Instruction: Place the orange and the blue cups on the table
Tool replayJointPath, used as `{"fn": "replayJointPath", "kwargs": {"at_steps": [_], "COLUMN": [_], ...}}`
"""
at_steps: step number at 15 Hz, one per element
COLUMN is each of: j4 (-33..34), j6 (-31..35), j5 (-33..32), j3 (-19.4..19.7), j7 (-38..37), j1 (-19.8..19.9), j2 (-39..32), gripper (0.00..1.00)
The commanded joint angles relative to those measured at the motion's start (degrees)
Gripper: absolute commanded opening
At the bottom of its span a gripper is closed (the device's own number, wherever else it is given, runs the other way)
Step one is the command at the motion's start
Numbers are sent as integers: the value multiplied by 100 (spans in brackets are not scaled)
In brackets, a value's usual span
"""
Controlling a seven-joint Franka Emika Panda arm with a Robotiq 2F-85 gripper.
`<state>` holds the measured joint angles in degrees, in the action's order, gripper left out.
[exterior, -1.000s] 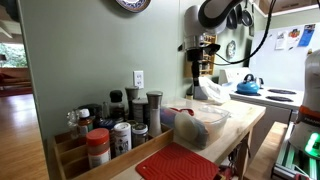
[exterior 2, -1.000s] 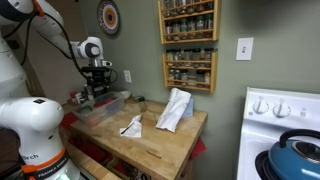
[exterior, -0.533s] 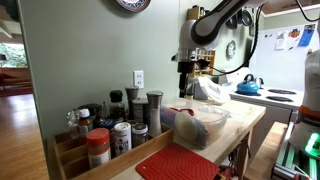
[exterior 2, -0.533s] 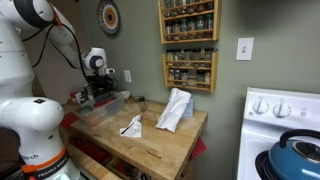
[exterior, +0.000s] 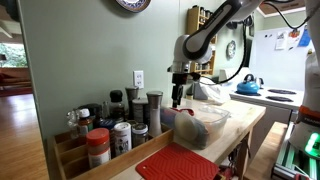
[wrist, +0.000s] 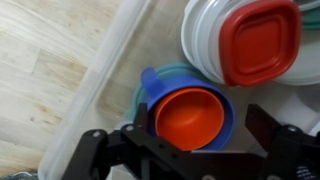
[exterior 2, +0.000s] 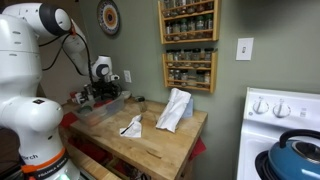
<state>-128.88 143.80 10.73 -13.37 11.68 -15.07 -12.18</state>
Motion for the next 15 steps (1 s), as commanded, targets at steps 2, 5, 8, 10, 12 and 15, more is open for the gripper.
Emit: {"fn": "replayJointPath", "kwargs": {"at_steps": [2, 5, 8, 10, 12, 15], "j4": [354, 481, 566, 585, 598, 579], "j6": [189, 206, 179, 156, 135, 166], "j5": [-354, -348, -430, -462, -475, -417], "j3": [6, -19, 14, 21, 15, -24], "j7": [-273, -238, -311, -325, -308, -237], "j1": [56, 129, 155, 180, 204, 248], "j2": [-462, -651, -791, -837, -863, -839], "gripper": [100, 100, 91, 68, 51, 28]}}
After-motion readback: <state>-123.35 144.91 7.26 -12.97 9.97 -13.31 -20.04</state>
